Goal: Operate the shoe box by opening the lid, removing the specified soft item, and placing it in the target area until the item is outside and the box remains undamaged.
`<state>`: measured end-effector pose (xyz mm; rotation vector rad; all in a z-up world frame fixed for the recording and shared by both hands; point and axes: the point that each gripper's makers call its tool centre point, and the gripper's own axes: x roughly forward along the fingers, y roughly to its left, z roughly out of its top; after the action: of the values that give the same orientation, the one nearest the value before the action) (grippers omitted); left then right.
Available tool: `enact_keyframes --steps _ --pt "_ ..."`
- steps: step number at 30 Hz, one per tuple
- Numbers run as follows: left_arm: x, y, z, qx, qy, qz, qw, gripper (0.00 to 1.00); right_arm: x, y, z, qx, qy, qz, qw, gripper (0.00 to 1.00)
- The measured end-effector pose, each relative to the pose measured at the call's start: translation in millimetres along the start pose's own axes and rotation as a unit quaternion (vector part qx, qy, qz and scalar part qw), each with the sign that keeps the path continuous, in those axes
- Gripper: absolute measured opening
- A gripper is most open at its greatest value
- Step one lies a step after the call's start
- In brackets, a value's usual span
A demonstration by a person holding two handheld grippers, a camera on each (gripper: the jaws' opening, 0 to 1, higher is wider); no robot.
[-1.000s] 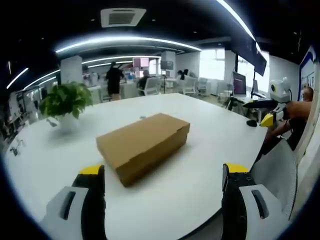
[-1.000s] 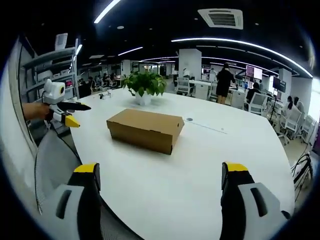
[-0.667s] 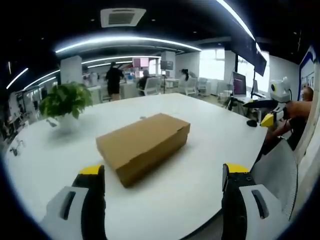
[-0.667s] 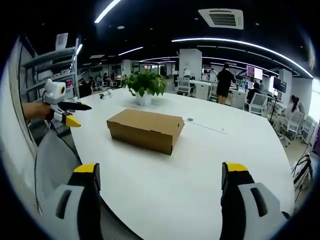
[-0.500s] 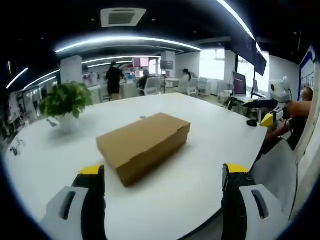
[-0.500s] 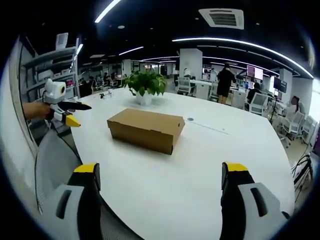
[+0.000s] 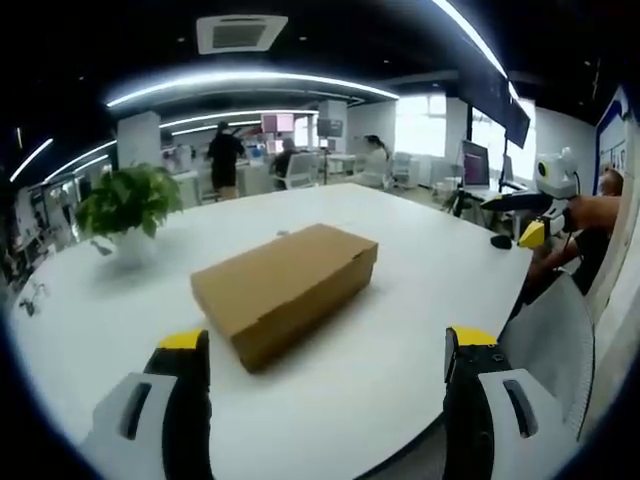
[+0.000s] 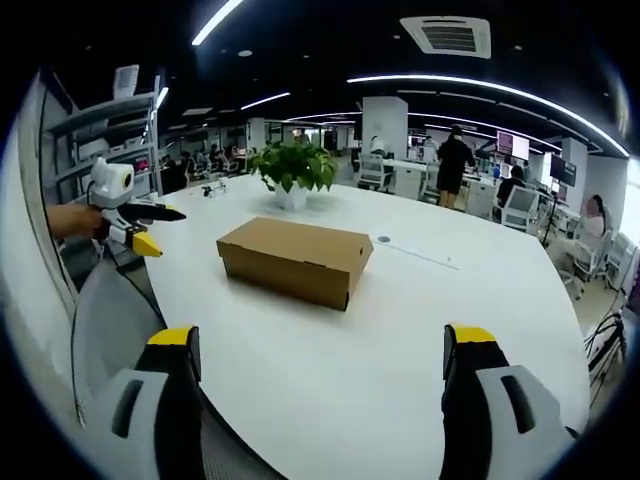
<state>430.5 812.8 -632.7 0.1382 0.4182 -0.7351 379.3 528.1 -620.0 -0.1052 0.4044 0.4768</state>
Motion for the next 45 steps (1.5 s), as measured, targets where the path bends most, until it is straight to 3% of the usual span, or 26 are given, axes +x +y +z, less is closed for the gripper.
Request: enact_keyframes --steps 45 --pt "3.8 9.4 -3.8 -0.004 0.001 0.010 0.9999 1.00 4.2 -2.2 2.6 -0.001 0.000 0.000 1.0000 0.96"
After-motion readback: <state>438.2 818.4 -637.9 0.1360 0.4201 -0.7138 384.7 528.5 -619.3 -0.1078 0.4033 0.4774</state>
